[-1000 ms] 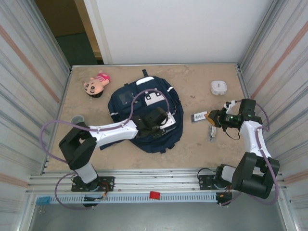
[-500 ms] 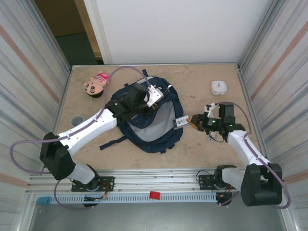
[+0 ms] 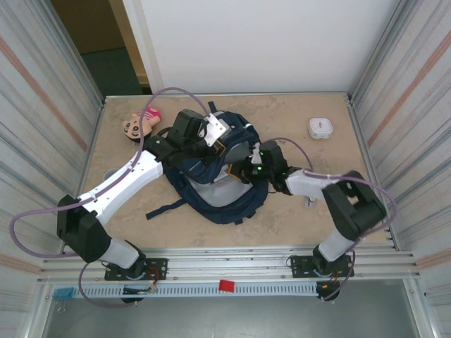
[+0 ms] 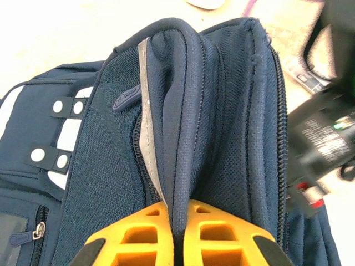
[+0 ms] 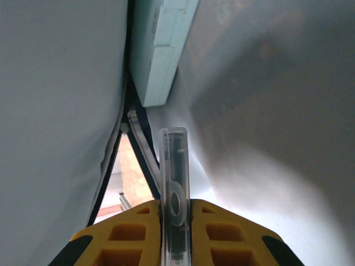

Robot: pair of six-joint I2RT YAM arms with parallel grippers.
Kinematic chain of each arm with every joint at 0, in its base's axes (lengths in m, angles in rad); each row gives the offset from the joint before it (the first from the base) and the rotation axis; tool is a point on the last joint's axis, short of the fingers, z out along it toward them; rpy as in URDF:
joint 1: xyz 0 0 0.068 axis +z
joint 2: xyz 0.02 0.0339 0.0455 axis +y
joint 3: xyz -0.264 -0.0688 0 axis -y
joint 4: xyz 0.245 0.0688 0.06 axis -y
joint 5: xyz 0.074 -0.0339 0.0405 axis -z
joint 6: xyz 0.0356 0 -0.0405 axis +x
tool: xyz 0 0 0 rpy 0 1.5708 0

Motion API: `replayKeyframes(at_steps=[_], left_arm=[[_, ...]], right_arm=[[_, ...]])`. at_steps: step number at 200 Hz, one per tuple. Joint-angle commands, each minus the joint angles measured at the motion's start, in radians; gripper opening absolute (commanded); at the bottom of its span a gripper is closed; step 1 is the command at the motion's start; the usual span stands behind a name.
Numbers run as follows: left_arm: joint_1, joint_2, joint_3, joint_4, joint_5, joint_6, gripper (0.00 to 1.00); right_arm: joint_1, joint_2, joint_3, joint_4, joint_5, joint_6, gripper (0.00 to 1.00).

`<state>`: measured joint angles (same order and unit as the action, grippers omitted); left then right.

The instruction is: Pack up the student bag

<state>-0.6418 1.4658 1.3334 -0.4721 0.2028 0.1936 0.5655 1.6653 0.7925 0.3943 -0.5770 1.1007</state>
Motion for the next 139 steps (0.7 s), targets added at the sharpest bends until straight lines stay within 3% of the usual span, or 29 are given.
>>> replayKeyframes(at_steps=[1, 42, 52, 65, 75, 91, 117, 139], left_arm=[[0.007, -0.051, 0.063, 0.111, 0.086, -0.004, 0.00], [0.019, -0.057, 0.057, 0.125, 0.096, -0.009, 0.00], [0.020, -0.055, 0.053, 0.126, 0.093, -0.009, 0.00], [0.020, -0.056, 0.047, 0.125, 0.086, -0.009, 0.00], [0.020, -0.059, 0.038, 0.126, 0.083, -0.009, 0.00], [0.020, -0.067, 0.017, 0.135, 0.070, -0.014, 0.00], [0.021, -0.071, -0.016, 0.140, 0.053, -0.016, 0.01], [0.020, -0.065, -0.046, 0.146, 0.042, -0.014, 0.01]], right_arm=[[0.034, 0.124, 0.115, 0.111, -0.031, 0.025, 0.12], [0.061, 0.305, 0.245, 0.101, -0.059, 0.027, 0.16], [0.055, 0.319, 0.249, 0.087, -0.053, 0.027, 0.23], [0.039, 0.320, 0.239, 0.072, -0.042, 0.030, 0.39], [0.022, 0.298, 0.213, 0.072, -0.038, 0.033, 0.50], [-0.011, 0.232, 0.162, 0.061, -0.032, 0.021, 0.58], [-0.070, 0.064, 0.061, -0.020, -0.017, -0.031, 0.62], [-0.113, -0.087, 0.017, -0.194, 0.005, -0.117, 0.64]])
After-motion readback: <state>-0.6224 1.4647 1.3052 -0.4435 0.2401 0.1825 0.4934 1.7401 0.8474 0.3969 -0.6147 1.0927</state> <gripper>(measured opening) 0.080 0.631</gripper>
